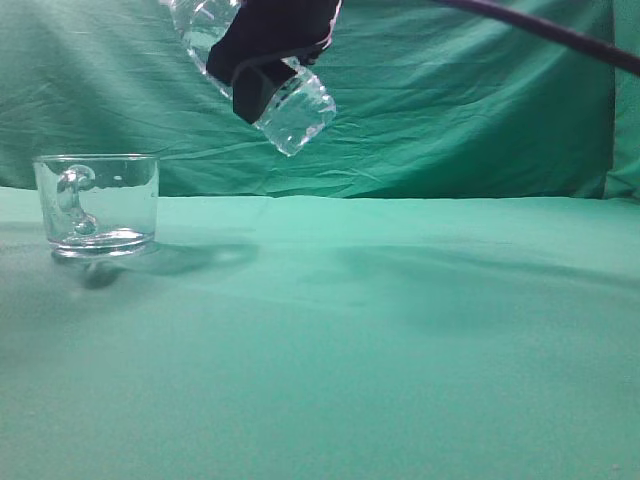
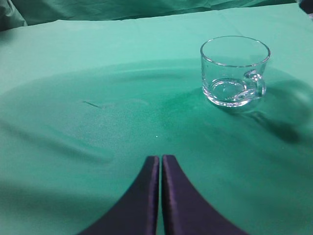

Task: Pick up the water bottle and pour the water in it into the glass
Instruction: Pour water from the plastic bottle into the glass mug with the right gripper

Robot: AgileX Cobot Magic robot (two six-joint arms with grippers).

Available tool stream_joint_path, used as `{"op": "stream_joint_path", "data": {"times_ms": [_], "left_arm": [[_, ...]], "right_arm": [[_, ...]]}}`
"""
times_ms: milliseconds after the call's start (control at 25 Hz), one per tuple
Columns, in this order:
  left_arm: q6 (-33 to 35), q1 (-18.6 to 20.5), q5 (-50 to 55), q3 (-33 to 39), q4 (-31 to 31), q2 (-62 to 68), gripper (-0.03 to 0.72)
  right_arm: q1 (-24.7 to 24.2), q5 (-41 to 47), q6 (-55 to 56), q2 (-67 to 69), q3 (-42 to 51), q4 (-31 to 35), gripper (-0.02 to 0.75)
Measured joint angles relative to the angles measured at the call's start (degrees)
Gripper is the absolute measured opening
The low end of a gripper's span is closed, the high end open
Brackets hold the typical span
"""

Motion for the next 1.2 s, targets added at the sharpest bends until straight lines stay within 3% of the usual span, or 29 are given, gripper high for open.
{"op": "stream_joint_path", "data": {"times_ms": [400, 1200], "left_arm": [[0.0, 0.0, 0.0, 0.0, 0.0, 0.0, 0.000], [0.0, 0.0, 0.0, 0.0, 0.0, 0.0, 0.000]], "right_arm": [[1.2, 7.1, -0.4, 10.9, -13.1, -5.6, 0.303], [1.6, 6.7, -1.2, 11.3, -13.6, -30.6, 0.277]]}}
